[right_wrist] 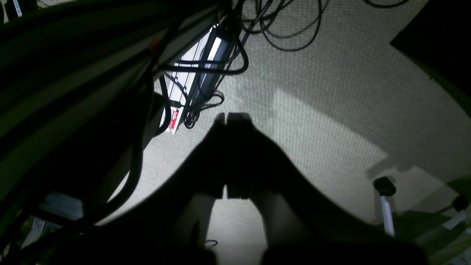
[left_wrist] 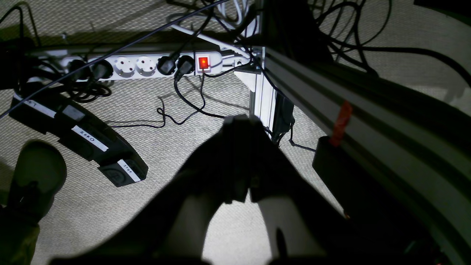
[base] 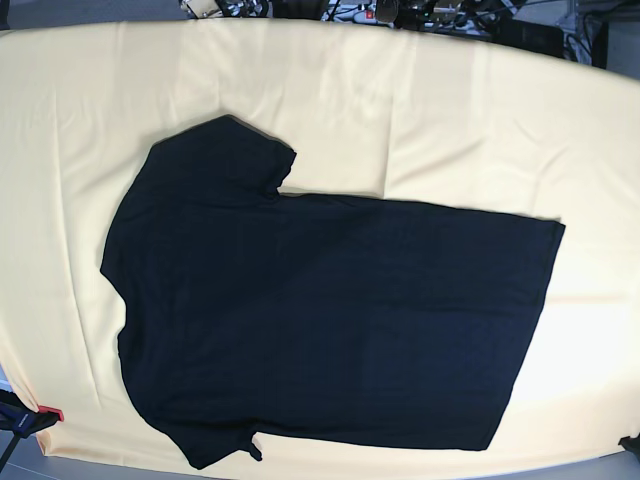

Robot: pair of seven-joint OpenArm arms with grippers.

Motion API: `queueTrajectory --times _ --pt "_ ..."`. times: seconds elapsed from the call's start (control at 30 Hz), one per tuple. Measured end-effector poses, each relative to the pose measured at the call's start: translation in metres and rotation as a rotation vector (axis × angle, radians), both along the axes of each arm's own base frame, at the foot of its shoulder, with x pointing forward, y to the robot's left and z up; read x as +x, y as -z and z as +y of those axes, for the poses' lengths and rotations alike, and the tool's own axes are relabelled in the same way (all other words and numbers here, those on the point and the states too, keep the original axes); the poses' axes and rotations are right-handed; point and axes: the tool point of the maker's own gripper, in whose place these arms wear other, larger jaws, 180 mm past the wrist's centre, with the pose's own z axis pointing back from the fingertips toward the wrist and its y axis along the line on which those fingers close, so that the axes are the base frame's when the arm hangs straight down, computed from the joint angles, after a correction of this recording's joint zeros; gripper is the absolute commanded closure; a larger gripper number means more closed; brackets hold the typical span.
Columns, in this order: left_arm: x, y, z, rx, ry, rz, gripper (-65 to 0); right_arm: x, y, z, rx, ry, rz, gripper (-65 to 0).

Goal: Fold the T-shirt properly

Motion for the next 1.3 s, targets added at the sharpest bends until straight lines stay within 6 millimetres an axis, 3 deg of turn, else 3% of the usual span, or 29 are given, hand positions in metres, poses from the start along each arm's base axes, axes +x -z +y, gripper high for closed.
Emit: queueTrajectory --times 0.57,0.8,1.3 --pt "0.006 -0.003 -0.005 -0.037 0.023 0.013 0.0 -0.002 0.0 -0.009 -0.028 -0.049 0.007 0.0" --pt "0.004 -0.003 0.011 -0.013 0.026 0.021 0.0 -0.008 -0.001 -0.014 -0.007 -0.079 0.03 0.0" --pt "0.0 -0.005 0.007 -0.021 0.031 0.008 0.0 -0.004 -0.001 -0.017 -0.014 -0.073 0.006 0.0"
